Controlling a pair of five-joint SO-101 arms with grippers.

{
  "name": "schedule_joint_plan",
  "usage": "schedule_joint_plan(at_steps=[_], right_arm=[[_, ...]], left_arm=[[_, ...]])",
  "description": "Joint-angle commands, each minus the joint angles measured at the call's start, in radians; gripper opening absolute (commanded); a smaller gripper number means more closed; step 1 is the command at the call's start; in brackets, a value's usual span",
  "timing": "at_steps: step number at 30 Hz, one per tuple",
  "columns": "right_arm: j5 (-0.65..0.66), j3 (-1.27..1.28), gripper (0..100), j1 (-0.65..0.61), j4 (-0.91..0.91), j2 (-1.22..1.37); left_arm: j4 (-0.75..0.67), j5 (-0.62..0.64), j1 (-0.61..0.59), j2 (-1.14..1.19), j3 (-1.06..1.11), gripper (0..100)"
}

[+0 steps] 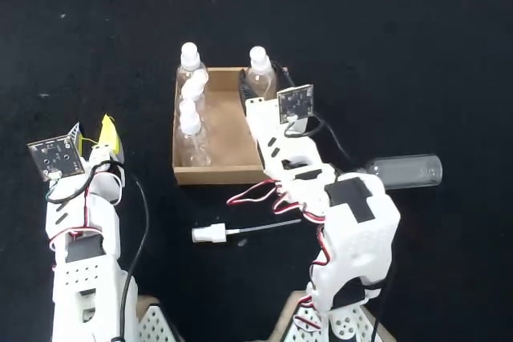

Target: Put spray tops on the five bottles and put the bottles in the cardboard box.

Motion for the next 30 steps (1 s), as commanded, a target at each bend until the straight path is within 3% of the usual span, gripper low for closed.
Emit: schedule_joint_plan(at_steps=[1, 19, 26, 30], right_arm=[[-0.005, -0.013, 20.5, 0.002, -0.014, 0.004], [-0.003, -0.016, 22.1, 0.002, -0.014, 0.004], [-0.008, -0.01, 37.6, 0.002, -0.014, 0.004], [-0.008, -0.01, 37.9, 0.002, -0.014, 0.004]], left_arm=[[-0.023, 0.003, -0.002, -0.011, -0.016, 10], [-0.023, 0.003, -0.002, -0.011, -0.016, 10], [-0.023, 0.003, -0.002, -0.011, -0.016, 10], [-0.023, 0.003, -0.002, -0.011, -0.016, 10]])
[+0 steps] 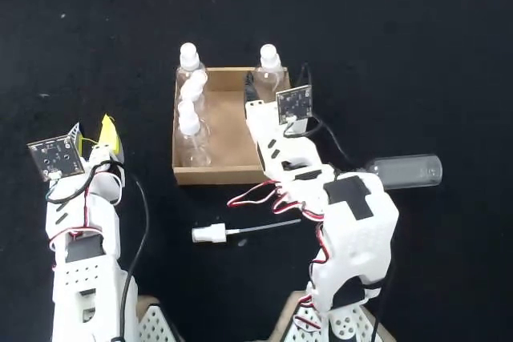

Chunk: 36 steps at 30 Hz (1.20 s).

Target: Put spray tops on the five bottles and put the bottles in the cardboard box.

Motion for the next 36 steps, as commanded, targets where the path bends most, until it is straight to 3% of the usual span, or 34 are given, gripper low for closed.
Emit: schedule_joint_plan(at_steps=[1, 22, 36], right_arm=[[-0.008, -0.012, 37.9, 0.0, -0.017, -0.005], [-0.009, 0.113, 37.9, -0.029, -0.072, -0.133], [-0.011, 0.349, 37.9, -0.025, 0.005, -0.472]], left_arm=[[-0.023, 0.003, -0.002, -0.011, -0.016, 10], [-0.023, 0.003, -0.002, -0.011, -0.016, 10], [-0.023, 0.003, -0.002, -0.011, -0.015, 10]])
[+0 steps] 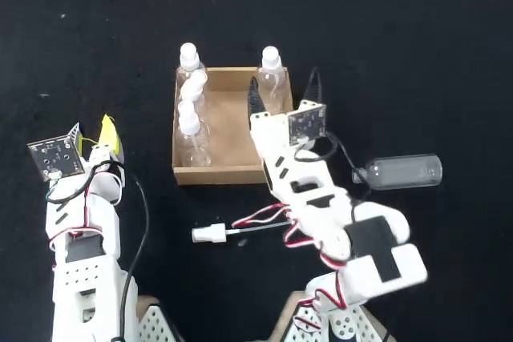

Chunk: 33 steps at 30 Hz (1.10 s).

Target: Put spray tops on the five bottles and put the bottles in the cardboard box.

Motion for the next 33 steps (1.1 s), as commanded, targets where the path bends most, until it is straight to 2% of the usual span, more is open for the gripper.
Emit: schedule_joint_plan(at_steps=[1, 6, 10, 13, 20, 22, 29, 33], right_arm=[[-0.011, 0.048, 37.9, -0.006, 0.051, -0.131], [-0.011, 0.147, 37.8, 0.051, 0.137, -0.337], [-0.011, 0.214, 37.8, 0.143, 0.296, -0.553], [-0.012, 0.2, 37.8, 0.235, 0.526, -0.723], [-0.005, -0.013, 37.8, 0.407, 1.269, -1.036], [-0.005, -0.079, 37.8, 0.443, 1.379, -1.075], [0.002, -0.223, 37.8, 0.62, 1.531, -0.984], [0.147, -0.291, 37.8, 0.713, 1.54, -0.868]], left_arm=[[-0.023, 0.003, -0.002, -0.011, -0.013, 10], [-0.023, 0.003, -0.002, -0.011, -0.012, 10], [-0.023, 0.003, -0.002, -0.011, -0.012, 10], [-0.023, 0.003, -0.002, -0.011, -0.012, 10], [-0.023, 0.003, -0.002, -0.011, -0.01, 10], [-0.023, 0.003, -0.002, -0.011, -0.01, 10], [-0.023, 0.003, -0.002, -0.008, -0.01, 10], [-0.023, 0.003, -0.002, -0.005, -0.01, 10]])
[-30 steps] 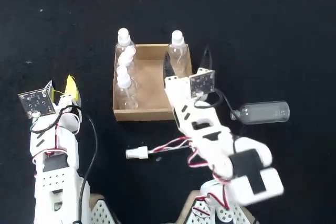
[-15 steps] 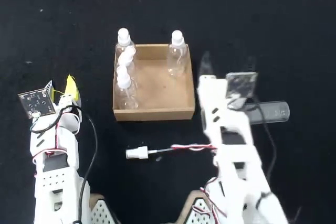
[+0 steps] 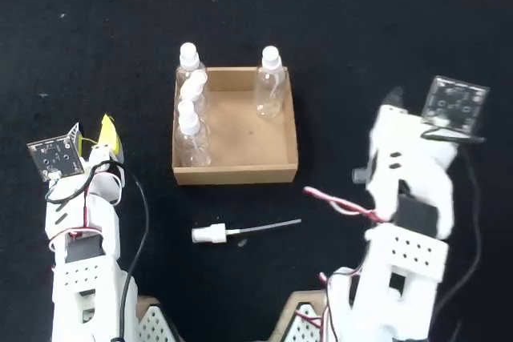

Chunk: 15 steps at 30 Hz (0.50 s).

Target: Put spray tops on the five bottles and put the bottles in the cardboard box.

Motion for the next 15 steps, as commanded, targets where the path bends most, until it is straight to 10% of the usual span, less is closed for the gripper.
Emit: schedule_joint_plan(at_steps=[1, 15], right_arm=[[0.135, -0.114, 37.7, 0.084, 0.023, 0.197], [1.02, -0.289, 37.7, 0.123, 0.407, 0.404]], left_arm=[[-0.023, 0.003, -0.002, -0.005, -0.01, 10], [-0.023, 0.003, -0.002, -0.002, -0.01, 10]])
